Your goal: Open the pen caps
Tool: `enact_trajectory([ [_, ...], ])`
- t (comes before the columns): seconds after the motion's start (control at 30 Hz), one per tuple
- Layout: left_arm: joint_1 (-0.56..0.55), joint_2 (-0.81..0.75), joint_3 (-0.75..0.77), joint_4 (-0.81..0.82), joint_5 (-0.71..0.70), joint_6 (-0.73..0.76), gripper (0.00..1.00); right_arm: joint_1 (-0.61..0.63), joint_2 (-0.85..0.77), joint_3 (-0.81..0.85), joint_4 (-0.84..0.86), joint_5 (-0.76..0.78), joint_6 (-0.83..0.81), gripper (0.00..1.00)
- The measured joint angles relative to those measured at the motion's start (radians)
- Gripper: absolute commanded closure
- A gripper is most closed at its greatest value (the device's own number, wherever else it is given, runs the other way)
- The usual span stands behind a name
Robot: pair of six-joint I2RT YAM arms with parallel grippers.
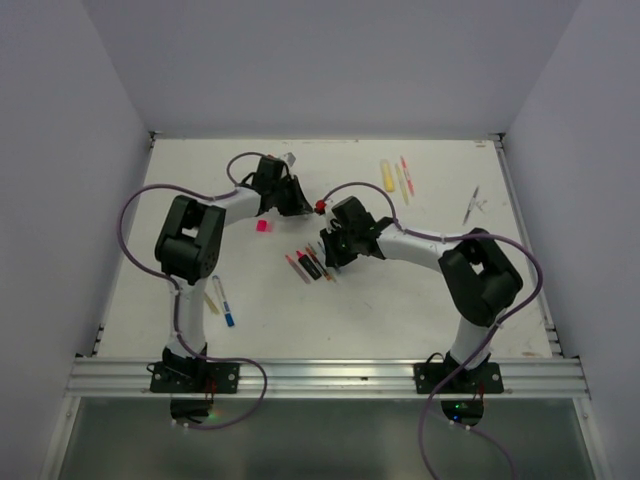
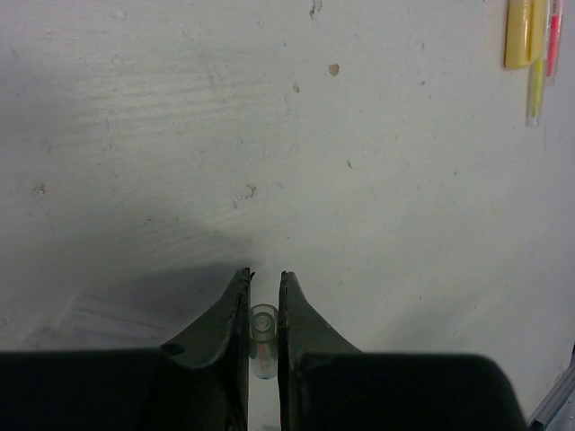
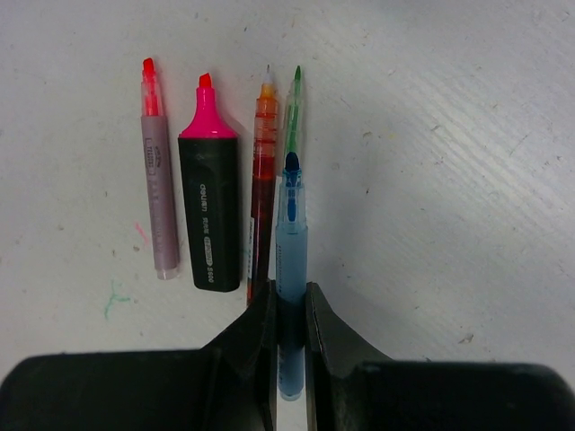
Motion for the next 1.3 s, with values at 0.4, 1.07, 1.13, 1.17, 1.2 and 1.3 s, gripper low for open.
enact_trajectory([
  [0.4, 0.021, 0.018, 0.020, -0.026, -0.015, 0.000, 0.95, 0.000, 0.027, 0.000, -0.005, 0.023, 0.011, 0.73],
  [1.07, 0.033, 0.027, 0.027, -0.035, -0.033, 0.000, 0.78, -0.001, 0.032, 0.078, -0.043, 0.023, 0.026, 0.61],
  [1.13, 0.035, 0.027, 0.027, -0.035, -0.035, 0.000, 0.77, -0.005, 0.033, 0.089, -0.045, 0.030, 0.033, 0.61],
  [1.17, 0.037, 0.027, 0.027, -0.035, -0.035, 0.000, 0.76, -0.009, 0.037, 0.096, -0.049, 0.031, 0.037, 0.61],
  [1.2, 0.039, 0.027, 0.027, -0.034, -0.035, 0.000, 0.76, -0.016, 0.042, 0.106, -0.050, 0.031, 0.042, 0.61],
  [1.3, 0.044, 0.027, 0.025, -0.031, -0.032, 0.000, 0.75, -0.050, 0.091, 0.171, -0.075, 0.033, 0.060, 0.60],
])
